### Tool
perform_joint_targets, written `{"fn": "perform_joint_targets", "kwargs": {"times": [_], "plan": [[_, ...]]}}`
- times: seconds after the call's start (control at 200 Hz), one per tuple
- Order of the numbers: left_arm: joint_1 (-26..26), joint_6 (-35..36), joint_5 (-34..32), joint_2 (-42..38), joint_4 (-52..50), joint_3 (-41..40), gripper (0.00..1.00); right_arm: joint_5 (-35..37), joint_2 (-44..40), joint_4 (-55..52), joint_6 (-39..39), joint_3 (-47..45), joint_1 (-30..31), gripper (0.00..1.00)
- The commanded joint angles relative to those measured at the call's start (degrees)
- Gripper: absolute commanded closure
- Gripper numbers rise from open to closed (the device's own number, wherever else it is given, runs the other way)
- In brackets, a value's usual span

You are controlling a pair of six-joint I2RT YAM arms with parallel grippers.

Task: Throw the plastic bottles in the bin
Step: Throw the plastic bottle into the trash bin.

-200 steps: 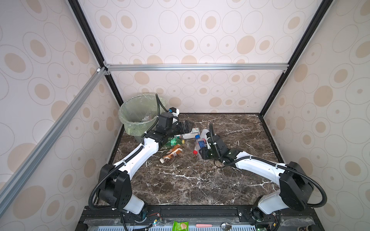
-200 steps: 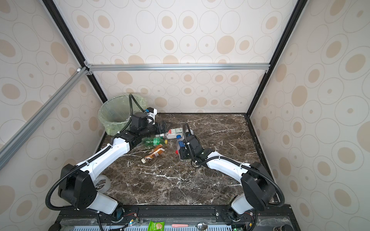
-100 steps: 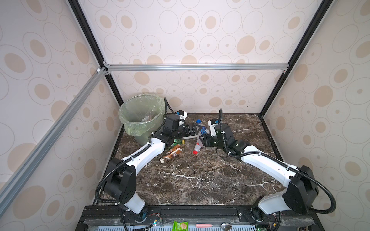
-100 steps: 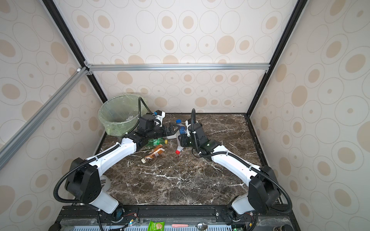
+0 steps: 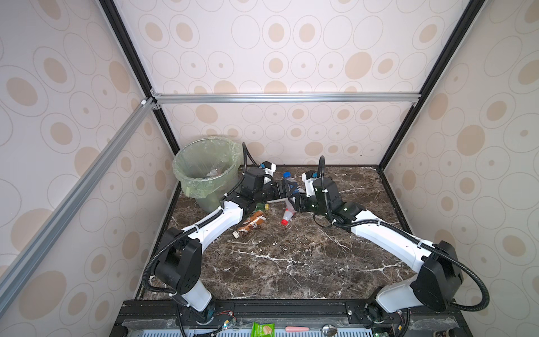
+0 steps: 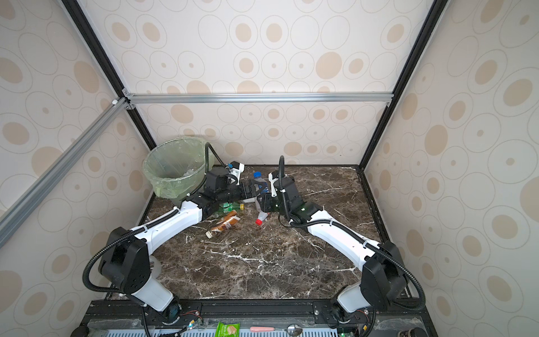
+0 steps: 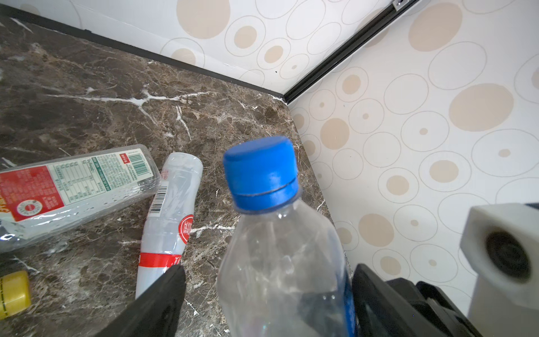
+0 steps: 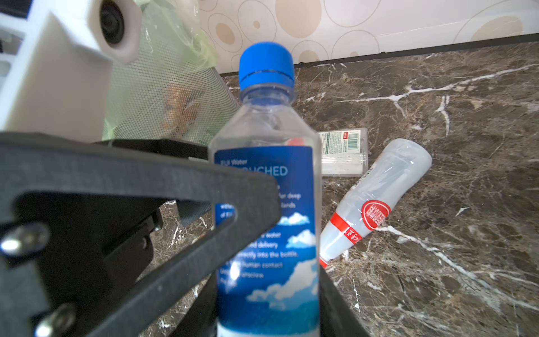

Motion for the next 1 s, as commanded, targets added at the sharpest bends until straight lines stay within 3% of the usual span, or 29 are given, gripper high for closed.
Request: {"fn": "perform_joint_targets", "kwargs": {"times": [0.0, 0.47, 0.64, 0.995], "plan": [[-0.39, -0.93, -0.33, 1.03, 1.71, 2.70, 0.16, -1.52, -0.05, 2.92, -0.30, -0.34, -0.22, 0.56], [-0.63, -1.77, -0.75, 2.01, 2.74, 3.69, 0.49, -1.65, -0.72, 4.25, -1.01, -2.01, -0.29, 0.55], [-0.63, -1.31, -1.17, 2.10, 2.06, 4.37, 0.53, -1.86, -0.80, 4.34, -1.21, -2.10, -0.26, 0.52], [-0.45, 4.89, -6.06, 3.57, -5.99, 11.35, 0.53, -1.71, -2.20, 3.29, -2.58, -2.80, -0.25, 0.36]]}}
